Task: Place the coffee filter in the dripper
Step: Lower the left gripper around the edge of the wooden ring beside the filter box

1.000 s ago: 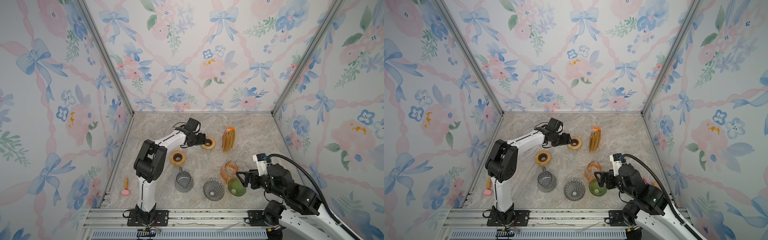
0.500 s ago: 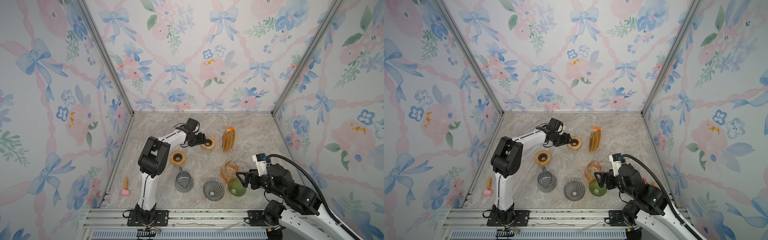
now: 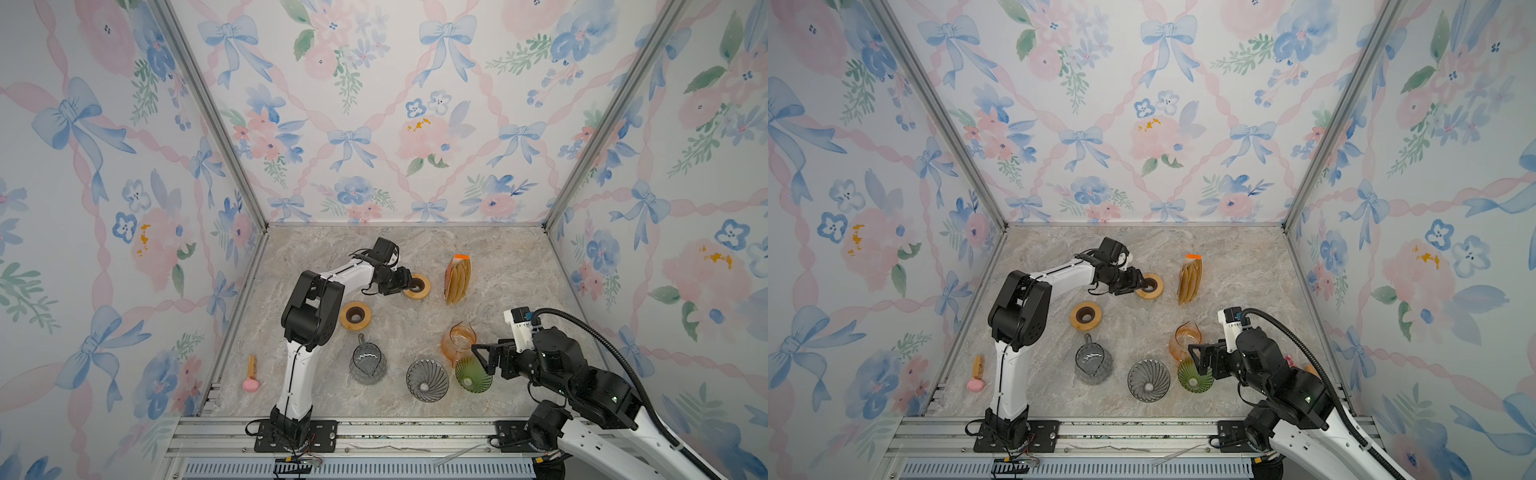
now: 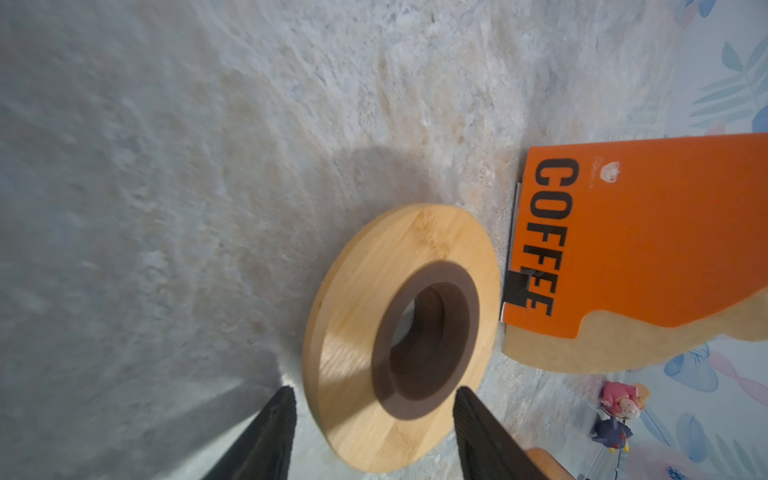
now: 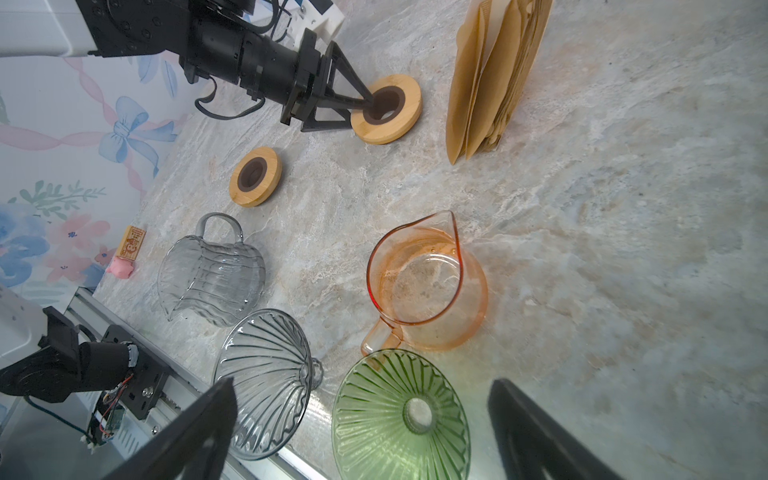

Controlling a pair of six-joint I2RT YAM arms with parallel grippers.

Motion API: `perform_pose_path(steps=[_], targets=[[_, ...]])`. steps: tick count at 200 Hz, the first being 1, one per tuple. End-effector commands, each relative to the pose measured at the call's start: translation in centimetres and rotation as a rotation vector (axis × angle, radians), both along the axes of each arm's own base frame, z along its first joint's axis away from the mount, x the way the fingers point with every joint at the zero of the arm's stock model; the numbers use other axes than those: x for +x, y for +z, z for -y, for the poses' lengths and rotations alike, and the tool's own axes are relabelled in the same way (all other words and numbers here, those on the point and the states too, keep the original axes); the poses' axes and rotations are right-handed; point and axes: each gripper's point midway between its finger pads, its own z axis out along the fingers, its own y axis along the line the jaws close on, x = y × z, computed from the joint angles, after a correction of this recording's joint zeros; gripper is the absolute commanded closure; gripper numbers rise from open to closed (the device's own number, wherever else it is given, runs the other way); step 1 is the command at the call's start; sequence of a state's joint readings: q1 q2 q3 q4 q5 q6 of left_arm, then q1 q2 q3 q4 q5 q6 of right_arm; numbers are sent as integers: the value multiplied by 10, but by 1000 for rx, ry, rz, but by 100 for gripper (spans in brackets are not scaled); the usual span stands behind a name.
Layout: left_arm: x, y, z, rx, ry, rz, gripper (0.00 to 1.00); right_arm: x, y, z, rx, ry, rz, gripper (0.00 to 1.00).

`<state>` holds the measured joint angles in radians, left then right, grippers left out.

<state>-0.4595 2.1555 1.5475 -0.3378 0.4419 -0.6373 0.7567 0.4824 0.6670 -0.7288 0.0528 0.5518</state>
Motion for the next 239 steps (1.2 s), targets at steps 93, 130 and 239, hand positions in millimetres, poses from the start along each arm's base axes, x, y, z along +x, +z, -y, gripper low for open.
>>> perform_pose_path(steps=[93, 130, 239], targets=[[5, 1, 7, -61, -8, -34, 41, 1, -4, -1, -16, 0, 2, 4], [6, 4, 9, -66, -4, -32, 42, 2, -2, -2, -12, 1, 5, 4], [16, 15, 16, -112, 12, -9, 55, 2, -6, 0, -27, -4, -3, 4]])
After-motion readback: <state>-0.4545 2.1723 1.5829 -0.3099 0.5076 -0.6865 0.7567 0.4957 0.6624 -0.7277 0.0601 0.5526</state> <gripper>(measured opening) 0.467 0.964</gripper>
